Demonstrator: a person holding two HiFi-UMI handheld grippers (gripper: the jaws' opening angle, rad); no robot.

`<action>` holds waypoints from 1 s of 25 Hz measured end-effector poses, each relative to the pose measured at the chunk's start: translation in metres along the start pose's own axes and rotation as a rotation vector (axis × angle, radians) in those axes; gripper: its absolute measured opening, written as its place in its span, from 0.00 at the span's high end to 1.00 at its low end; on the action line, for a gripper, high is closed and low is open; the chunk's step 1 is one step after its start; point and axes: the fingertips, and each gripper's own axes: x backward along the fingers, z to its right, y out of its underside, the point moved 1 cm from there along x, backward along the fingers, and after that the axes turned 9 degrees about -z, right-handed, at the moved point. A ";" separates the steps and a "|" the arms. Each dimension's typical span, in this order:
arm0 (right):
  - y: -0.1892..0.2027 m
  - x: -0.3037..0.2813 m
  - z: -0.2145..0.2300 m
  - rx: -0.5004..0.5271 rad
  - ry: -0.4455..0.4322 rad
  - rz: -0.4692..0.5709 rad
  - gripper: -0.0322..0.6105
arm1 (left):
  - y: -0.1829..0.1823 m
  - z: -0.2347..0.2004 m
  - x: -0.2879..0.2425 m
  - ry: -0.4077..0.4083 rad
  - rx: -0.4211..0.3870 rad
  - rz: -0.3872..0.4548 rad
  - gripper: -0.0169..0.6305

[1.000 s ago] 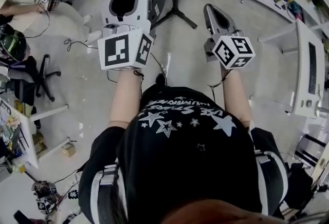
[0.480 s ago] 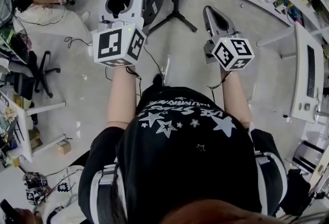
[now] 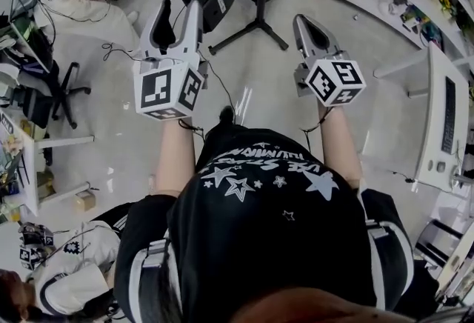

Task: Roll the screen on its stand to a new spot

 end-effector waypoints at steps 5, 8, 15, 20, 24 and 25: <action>0.008 0.015 0.000 0.025 -0.031 -0.019 0.94 | 0.027 0.019 0.018 0.005 0.038 -0.072 0.65; 0.011 0.020 0.003 0.029 -0.034 -0.025 0.94 | 0.036 0.029 0.023 0.018 0.043 -0.094 0.66; 0.012 0.031 0.012 0.028 -0.033 -0.032 0.94 | 0.046 0.045 0.027 -0.002 0.027 -0.130 0.82; 0.013 0.034 0.018 0.004 -0.041 -0.031 0.94 | 0.048 0.051 0.028 -0.025 0.011 -0.154 0.92; 0.017 0.033 0.015 -0.006 -0.051 -0.035 0.94 | 0.047 0.049 0.029 -0.042 0.004 -0.155 0.95; 0.017 0.033 0.015 -0.009 -0.052 -0.034 0.94 | 0.046 0.050 0.030 -0.043 0.002 -0.155 0.95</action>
